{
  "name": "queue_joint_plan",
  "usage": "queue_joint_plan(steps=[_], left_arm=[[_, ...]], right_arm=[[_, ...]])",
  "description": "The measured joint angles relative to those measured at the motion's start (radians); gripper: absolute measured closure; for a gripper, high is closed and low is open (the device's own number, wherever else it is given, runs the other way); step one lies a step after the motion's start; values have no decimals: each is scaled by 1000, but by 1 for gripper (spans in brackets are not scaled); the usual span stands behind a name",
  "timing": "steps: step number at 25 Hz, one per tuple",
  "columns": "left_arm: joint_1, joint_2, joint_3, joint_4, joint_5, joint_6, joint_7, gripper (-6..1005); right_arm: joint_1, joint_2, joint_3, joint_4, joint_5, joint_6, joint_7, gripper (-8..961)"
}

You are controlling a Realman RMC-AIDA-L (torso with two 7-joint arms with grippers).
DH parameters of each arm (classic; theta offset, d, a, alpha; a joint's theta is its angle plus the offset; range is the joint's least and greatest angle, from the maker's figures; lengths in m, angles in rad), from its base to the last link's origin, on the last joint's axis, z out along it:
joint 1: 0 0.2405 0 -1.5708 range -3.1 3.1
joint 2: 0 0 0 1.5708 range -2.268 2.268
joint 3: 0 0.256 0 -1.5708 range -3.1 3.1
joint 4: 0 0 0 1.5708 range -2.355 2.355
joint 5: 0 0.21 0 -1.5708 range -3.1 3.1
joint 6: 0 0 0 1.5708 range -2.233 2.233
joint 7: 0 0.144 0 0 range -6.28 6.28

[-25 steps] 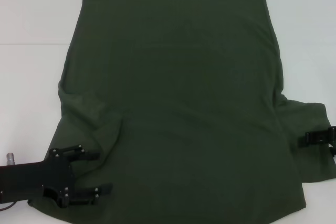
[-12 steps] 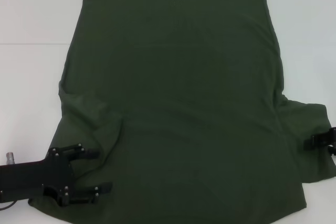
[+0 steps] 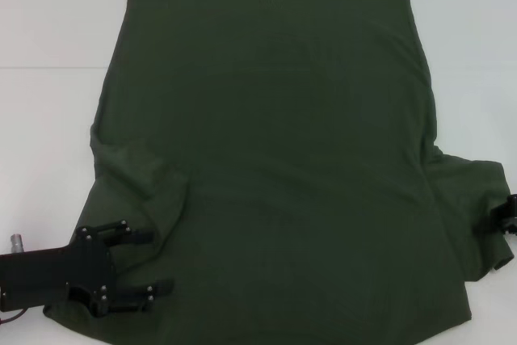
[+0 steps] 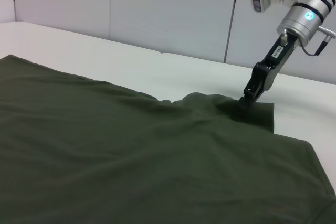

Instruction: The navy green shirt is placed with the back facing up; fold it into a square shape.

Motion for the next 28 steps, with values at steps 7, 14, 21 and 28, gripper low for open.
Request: queue_joint_plan(steps=[7, 14, 21, 28], left_arm=[[-1, 2, 0, 0, 0, -3, 0, 164], [-2, 3, 0, 0, 0, -5, 0, 164], [-1, 5, -11, 0, 0, -5, 0, 164], [1, 5, -12, 0, 0, -5, 0, 164]], right_arm=[[-3, -1, -4, 0, 0, 4, -1, 849], [-5, 0, -8, -14, 5, 4, -12, 908], [-29, -28, 56, -16, 97, -32, -69, 915], [-69, -49, 108, -68, 245, -88, -102, 919]])
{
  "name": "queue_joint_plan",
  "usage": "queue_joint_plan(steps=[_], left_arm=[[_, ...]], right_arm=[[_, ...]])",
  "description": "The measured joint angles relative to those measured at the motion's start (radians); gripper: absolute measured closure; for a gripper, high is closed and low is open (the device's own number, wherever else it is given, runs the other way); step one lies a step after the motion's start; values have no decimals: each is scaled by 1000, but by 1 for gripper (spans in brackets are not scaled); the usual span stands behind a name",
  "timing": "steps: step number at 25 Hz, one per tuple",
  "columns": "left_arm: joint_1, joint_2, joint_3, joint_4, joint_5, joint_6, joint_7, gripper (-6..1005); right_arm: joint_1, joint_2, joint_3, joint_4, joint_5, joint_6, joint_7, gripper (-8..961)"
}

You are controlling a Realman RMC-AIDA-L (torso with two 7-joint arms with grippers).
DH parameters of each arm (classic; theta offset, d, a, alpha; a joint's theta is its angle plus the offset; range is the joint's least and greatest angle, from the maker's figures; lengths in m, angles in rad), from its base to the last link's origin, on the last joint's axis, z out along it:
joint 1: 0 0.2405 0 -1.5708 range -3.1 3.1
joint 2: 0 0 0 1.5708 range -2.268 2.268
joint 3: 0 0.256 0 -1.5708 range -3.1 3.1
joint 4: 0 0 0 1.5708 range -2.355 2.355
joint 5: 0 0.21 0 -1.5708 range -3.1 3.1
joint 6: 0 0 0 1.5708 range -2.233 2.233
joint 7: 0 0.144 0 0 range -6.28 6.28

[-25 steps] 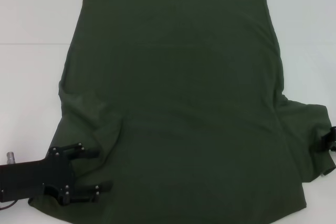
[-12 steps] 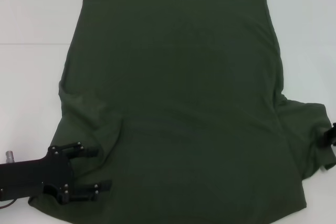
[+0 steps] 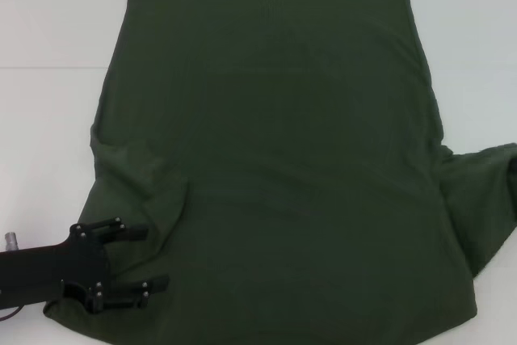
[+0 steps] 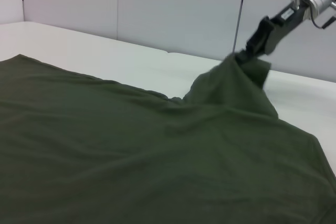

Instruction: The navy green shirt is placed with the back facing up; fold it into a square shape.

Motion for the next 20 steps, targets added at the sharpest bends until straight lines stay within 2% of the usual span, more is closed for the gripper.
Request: queue_joint_plan(steps=[6, 13, 16, 20], left_arm=[[-3, 0, 0, 0, 0, -1, 0, 164], [-6, -1, 0, 0, 1, -7, 0, 164], [-6, -1, 0, 0, 1, -7, 0, 164], [-4, -1, 0, 0, 1, -8, 0, 164]], right_arm=[[32, 2, -29, -5, 36, -2, 0, 915], [101, 26, -127, 1, 33, 3, 7, 907], [128, 37, -145, 1, 32, 5, 8, 904], [132, 40, -146, 1, 33, 6, 9, 900]])
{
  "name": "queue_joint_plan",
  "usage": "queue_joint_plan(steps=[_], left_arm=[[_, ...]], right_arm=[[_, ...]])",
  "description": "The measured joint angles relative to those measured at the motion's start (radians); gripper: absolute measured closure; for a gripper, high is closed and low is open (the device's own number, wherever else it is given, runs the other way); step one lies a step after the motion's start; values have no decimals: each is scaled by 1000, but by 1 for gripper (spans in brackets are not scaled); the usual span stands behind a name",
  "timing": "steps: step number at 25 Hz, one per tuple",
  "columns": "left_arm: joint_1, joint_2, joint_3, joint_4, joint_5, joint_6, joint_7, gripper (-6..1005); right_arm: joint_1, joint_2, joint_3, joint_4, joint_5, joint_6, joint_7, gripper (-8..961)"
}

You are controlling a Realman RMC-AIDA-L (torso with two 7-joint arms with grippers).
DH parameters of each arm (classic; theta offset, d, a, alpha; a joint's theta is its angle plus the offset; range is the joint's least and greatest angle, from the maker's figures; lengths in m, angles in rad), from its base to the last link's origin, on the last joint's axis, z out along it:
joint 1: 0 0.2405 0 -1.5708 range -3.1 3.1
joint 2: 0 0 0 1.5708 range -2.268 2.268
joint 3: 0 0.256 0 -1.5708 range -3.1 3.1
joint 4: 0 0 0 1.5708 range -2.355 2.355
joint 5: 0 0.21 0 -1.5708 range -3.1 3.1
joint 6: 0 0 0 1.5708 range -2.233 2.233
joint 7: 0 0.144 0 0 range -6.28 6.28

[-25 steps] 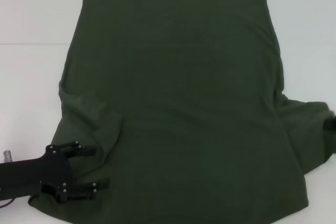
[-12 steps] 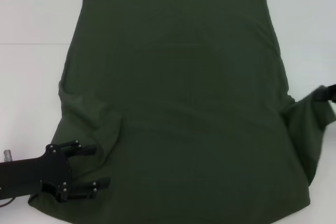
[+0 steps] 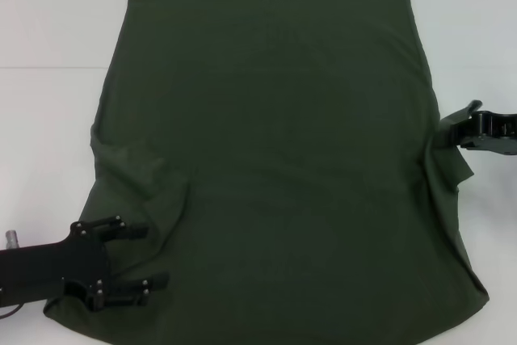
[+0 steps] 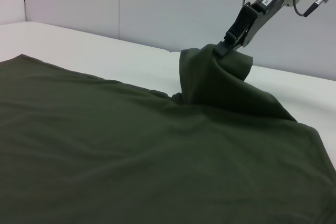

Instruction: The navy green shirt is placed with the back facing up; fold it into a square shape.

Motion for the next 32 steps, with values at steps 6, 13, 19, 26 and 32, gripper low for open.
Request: queue_joint_plan(steps=[6, 13, 19, 26, 32], left_arm=[[1, -1, 0, 0, -1, -2, 0, 164], [0, -1, 0, 0, -1, -7, 0, 164], [-2, -4, 0, 0, -1, -19, 0, 164], [-3, -6, 2, 0, 0, -28, 0, 166], [-3, -6, 2, 0, 1, -29, 0, 168]], right_arm=[[-19, -3, 25, -5, 5, 0, -5, 893], [-29, -14, 43, -11, 6, -13, -9, 886], [-35, -31, 71, -27, 40, -36, -22, 879], [-25, -32, 63, -51, 58, -46, -24, 872], [-21, -29, 55, -43, 53, -43, -30, 865]])
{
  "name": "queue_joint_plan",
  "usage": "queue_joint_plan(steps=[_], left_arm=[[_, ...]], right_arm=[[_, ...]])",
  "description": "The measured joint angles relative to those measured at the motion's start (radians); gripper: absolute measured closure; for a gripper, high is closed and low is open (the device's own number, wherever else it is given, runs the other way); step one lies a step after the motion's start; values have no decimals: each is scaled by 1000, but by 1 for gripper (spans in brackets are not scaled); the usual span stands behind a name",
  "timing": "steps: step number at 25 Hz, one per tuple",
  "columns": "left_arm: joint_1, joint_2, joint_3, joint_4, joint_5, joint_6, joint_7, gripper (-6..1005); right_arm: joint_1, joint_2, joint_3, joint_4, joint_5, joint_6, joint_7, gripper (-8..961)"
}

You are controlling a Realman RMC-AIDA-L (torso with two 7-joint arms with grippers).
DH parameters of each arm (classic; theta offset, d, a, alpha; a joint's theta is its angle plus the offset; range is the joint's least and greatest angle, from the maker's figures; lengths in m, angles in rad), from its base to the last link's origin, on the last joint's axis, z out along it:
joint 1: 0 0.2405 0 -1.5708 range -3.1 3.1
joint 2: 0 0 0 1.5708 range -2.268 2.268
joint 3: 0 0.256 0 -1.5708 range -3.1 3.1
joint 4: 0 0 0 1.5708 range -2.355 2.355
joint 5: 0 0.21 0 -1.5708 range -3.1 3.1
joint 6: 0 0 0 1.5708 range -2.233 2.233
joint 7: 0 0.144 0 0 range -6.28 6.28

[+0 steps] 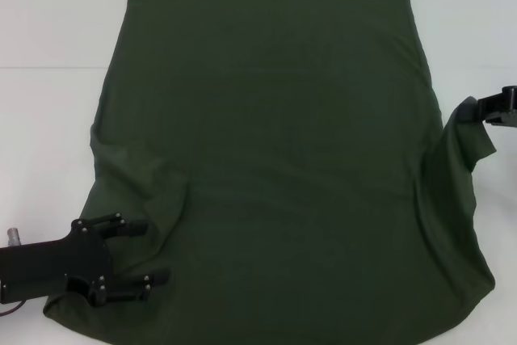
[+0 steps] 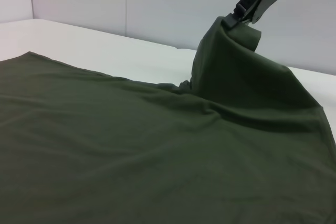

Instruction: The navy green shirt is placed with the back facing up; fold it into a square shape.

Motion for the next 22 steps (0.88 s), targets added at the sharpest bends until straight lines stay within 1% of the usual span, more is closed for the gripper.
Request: queue_joint_plan(steps=[5, 10, 18, 22], left_arm=[[-2, 0, 0, 0, 3, -2, 0, 168], [-2, 0, 2, -1, 5, -11, 0, 169], [0, -3, 6, -5, 6, -14, 0, 168], [3, -4, 6, -4, 5, -14, 0, 169]], right_arm=[[1, 6, -45, 20, -2, 11, -2, 860], [19, 15, -140, 82, -3, 74, -2, 854], [60, 47, -249, 132, -6, 158, 10, 846], [64, 51, -279, 138, -8, 187, 28, 842]])
